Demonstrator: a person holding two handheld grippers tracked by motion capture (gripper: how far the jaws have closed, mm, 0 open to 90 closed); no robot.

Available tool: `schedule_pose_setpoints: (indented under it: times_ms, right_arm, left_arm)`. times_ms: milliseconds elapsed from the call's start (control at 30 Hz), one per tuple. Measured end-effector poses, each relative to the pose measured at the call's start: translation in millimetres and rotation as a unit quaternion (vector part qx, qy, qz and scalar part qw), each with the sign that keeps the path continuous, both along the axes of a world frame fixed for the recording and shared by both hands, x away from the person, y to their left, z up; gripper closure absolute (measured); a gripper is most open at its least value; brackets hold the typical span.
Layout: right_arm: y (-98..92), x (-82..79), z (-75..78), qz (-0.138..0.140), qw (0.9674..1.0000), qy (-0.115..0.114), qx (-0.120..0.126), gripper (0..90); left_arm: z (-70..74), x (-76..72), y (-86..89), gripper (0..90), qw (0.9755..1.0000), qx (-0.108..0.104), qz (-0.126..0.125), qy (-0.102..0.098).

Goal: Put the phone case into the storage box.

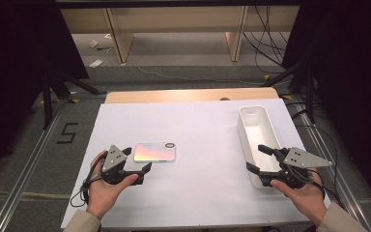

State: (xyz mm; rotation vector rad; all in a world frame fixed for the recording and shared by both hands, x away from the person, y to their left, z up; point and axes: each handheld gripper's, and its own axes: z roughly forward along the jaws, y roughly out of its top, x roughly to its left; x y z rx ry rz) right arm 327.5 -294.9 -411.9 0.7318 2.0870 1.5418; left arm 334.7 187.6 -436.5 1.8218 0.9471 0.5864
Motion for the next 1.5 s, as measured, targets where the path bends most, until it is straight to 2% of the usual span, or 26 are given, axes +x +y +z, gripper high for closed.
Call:
schedule_pose_setpoints:
  times_ms: [333,500,533,600,667,800,1000,1100,1200,1300,1400,1500]
  right_arm:
    - [-0.3,-0.7,0.1,-0.003,1.0000,0.000,0.001,27.2]
    - [-0.1,-1.1,0.7,-0.003,1.0000,-0.001,0.004,27.2]
    - [0.2,-1.9,1.3,-0.005,1.0000,0.001,0.002,27.2]
    - [0.9,-1.9,1.4,-0.004,1.0000,-0.001,0.001,27.3]
    - [1.6,-2.3,1.5,-0.003,1.0000,-0.001,0.002,27.3]
    - [2.1,-2.1,1.5,-0.002,1.0000,0.000,0.002,27.3]
    - [1.8,-2.1,1.4,-0.003,1.0000,0.001,0.003,27.4]
    - [1.7,-2.2,1.2,-0.003,1.0000,0.001,0.003,27.4]
    - [1.6,-1.9,0.8,-0.002,1.0000,0.000,0.004,27.4]
    - [1.3,-1.8,0.9,-0.003,1.0000,-0.002,0.004,27.4]
    - [1.6,-1.9,0.2,-0.004,1.0000,0.002,0.004,27.5]
    - [1.9,-2.0,-0.1,-0.004,1.0000,0.002,0.005,27.5]
  left_arm:
    - [-0.9,2.5,1.6,17.6,1.0000,-0.001,0.005,0.003]
    - [1.8,5.4,2.7,46.8,0.9998,0.003,0.021,-0.004]
    - [3.9,9.4,2.7,51.3,0.9991,0.008,0.041,-0.005]
    - [5.6,16.5,3.5,61.7,0.9980,0.019,0.060,-0.005]
    - [5.4,23.9,4.8,71.7,0.9969,0.025,0.074,0.007]
    - [1.3,37.2,6.2,88.2,0.9954,0.042,0.083,0.022]
    - [-1.7,58.9,5.9,89.7,0.9926,0.056,0.101,0.037]
    - [-2.6,65.9,6.3,89.7,0.9922,0.053,0.107,0.037]
    - [-6.5,79.6,6.0,89.7,0.9906,0.053,0.117,0.046]
    - [-9.2,84.8,5.0,89.8,0.9902,0.055,0.118,0.052]
    - [-13.6,95.1,3.4,89.8,0.9881,0.073,0.123,0.057]
    - [-16.7,101.8,2.8,89.8,0.9867,0.079,0.128,0.061]
